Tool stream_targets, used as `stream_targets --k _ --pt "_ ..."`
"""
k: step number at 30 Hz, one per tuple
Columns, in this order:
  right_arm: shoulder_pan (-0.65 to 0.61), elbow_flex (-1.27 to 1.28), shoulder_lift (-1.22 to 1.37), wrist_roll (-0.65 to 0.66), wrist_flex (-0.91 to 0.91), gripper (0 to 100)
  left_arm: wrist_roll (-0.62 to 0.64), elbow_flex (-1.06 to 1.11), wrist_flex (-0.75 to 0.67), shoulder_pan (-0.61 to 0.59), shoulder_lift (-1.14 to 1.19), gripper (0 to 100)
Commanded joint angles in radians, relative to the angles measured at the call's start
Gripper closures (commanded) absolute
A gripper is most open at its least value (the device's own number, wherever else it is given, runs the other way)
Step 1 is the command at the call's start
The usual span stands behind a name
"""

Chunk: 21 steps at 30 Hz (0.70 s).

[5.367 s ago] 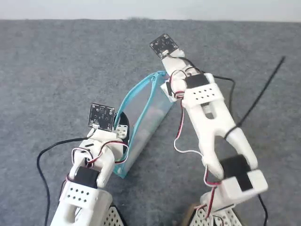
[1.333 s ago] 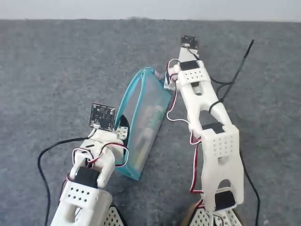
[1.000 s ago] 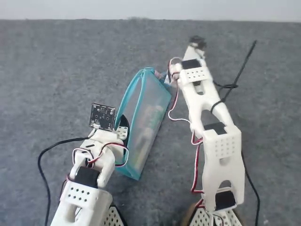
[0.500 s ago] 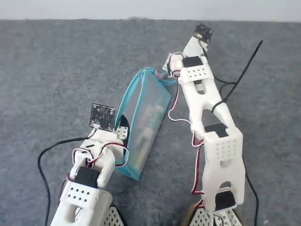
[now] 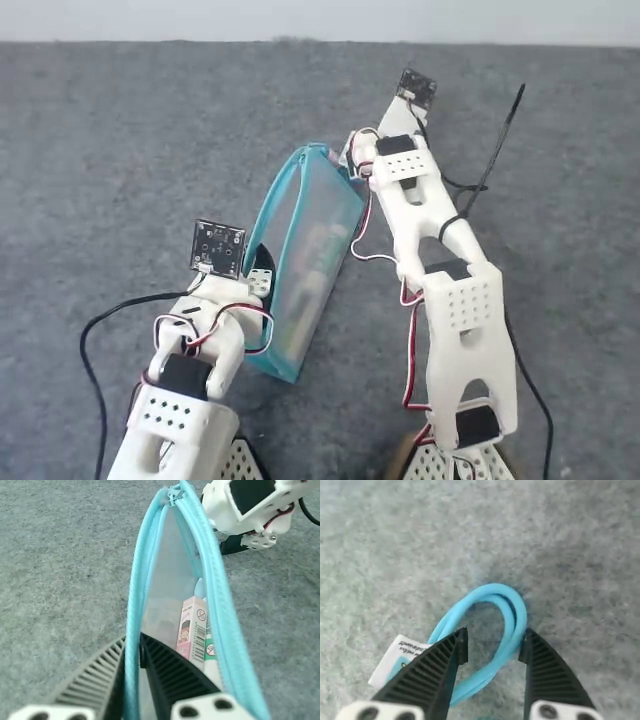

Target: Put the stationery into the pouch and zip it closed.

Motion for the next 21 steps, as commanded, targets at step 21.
stream_targets --k 21 --pt "0.271 -0.021 -0.196 0.196 0.621 99.3 -0.015 -0.01 0.0 0.006 -0.003 99"
